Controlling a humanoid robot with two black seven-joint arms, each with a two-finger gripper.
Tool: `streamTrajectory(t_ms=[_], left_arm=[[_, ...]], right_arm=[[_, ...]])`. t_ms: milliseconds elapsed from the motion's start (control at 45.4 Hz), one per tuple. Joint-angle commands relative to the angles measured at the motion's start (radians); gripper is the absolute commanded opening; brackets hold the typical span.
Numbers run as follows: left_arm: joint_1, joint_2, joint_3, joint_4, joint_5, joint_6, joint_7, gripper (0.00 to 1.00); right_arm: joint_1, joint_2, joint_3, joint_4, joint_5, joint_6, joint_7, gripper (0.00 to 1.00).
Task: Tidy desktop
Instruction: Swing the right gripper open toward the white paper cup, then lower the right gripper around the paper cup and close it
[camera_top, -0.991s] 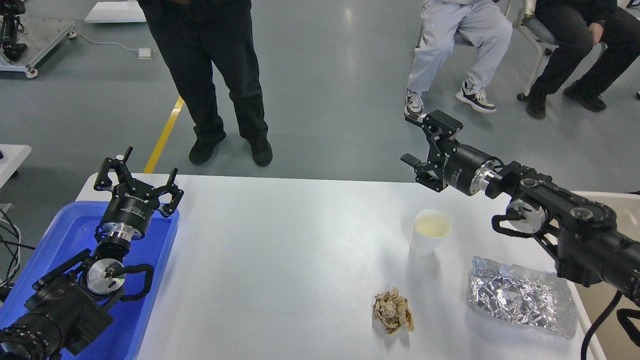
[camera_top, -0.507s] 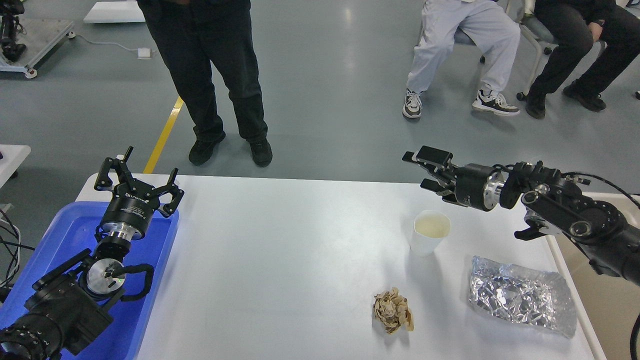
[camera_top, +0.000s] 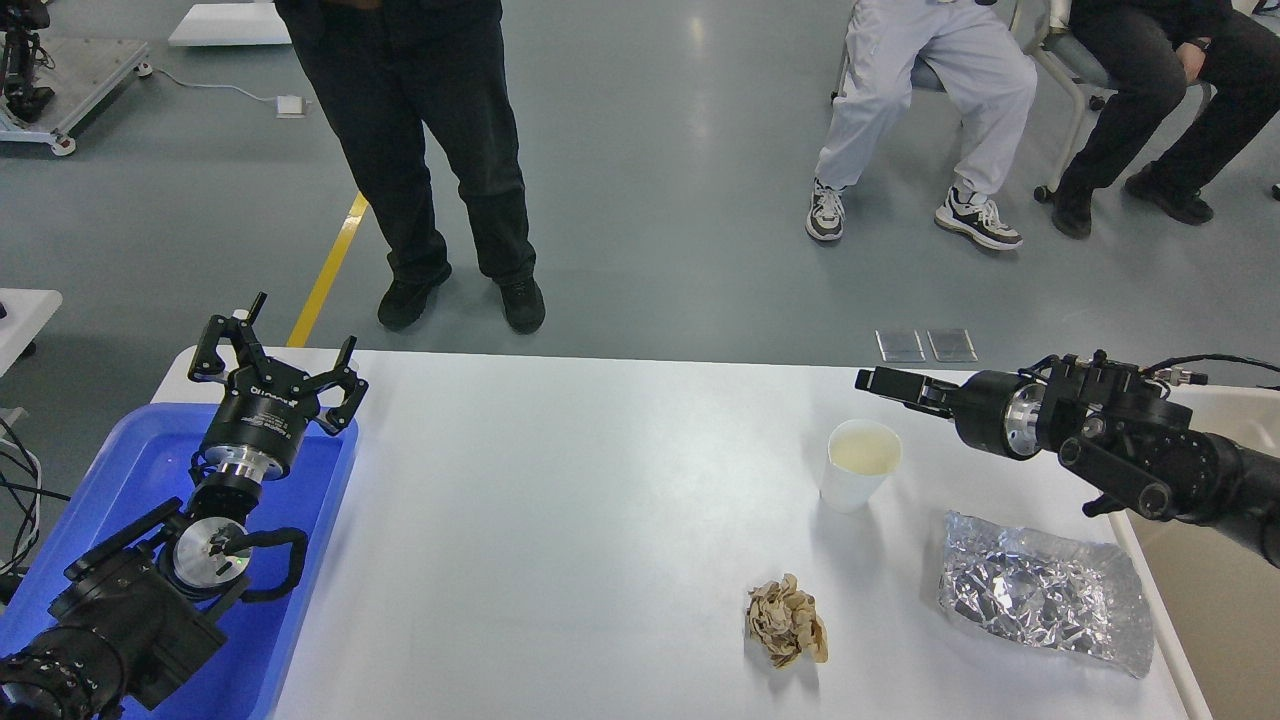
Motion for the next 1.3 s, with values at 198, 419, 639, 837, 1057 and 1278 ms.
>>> streamTrajectory(t_ms=[198, 419, 639, 837, 1057, 1278], left_arm=[[0.001, 0.000, 0.000, 0.000, -0.001, 0.000, 0.000, 1.00], [0.001, 0.000, 0.000, 0.000, -0.001, 0.000, 0.000, 1.00], [0.001, 0.000, 0.000, 0.000, 0.001, 0.000, 0.000, 1.00], [0.001, 0.000, 0.000, 0.000, -0.001, 0.000, 0.000, 1.00], [0.001, 0.000, 0.000, 0.000, -0.001, 0.000, 0.000, 1.00], [0.001, 0.000, 0.000, 0.000, -0.001, 0.000, 0.000, 1.00]], right_arm=[[-0.019, 0.002, -0.133, -0.012, -0.010, -0.062, 0.047, 1.00], [-0.021, 0.010, -0.207, -0.013, -0.010, -0.094, 0.070, 1.00], [-0.021, 0.031, -0.278, -0.038, -0.010, -0.134, 0.094, 1.00], [-0.019, 0.049, -0.290, -0.053, -0.010, -0.140, 0.101, 1.00], [-0.018, 0.091, -0.293, -0.076, -0.010, -0.140, 0.101, 0.86], [-0.018, 0.125, -0.293, -0.110, -0.010, -0.138, 0.099, 0.55]])
